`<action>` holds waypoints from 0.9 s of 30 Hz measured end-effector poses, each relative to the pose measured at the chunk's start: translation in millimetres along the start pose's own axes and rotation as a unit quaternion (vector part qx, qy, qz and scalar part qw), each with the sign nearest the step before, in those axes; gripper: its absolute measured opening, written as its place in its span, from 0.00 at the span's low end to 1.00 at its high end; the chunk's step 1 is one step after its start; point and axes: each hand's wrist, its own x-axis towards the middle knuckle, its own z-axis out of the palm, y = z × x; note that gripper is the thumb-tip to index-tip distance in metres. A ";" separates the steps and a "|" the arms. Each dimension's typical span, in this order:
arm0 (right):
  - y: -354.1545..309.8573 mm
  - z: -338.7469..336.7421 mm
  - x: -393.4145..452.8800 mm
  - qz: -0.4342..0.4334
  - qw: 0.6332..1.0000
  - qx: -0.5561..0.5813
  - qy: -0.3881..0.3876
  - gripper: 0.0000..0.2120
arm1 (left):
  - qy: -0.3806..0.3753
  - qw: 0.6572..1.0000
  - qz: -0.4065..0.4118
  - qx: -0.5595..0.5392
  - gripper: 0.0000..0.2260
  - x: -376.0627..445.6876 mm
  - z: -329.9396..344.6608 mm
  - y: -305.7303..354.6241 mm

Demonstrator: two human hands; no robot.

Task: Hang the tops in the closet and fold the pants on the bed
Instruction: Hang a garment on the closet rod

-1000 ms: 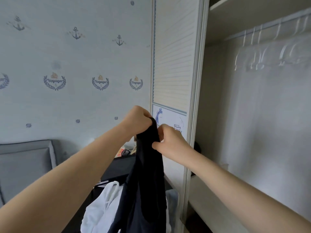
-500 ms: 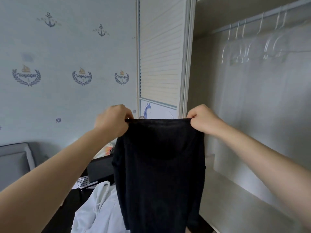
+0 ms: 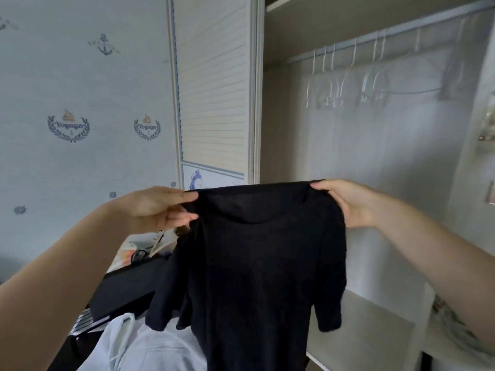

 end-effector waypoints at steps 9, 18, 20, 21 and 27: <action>3.8 -29.8 14.0 -0.095 0.981 -0.105 0.132 0.07 | 0.005 0.920 0.015 -0.393 0.09 60.8 51.2 22.6; 1.9 -50.3 78.3 -0.071 0.988 0.039 0.128 0.10 | -0.025 0.958 0.096 -0.269 0.10 137.3 94.7 42.4; -4.5 -51.3 100.3 -0.078 0.988 0.027 0.129 0.11 | -0.020 0.961 0.112 -0.254 0.09 156.9 103.2 47.8; -9.9 -53.8 113.6 -0.080 0.988 0.019 0.130 0.11 | -0.016 0.962 0.120 -0.244 0.08 169.2 107.2 52.8; -30.7 -76.9 188.0 -0.062 0.985 0.006 0.162 0.10 | 0.000 0.968 0.159 -0.195 0.05 231.8 111.8 77.4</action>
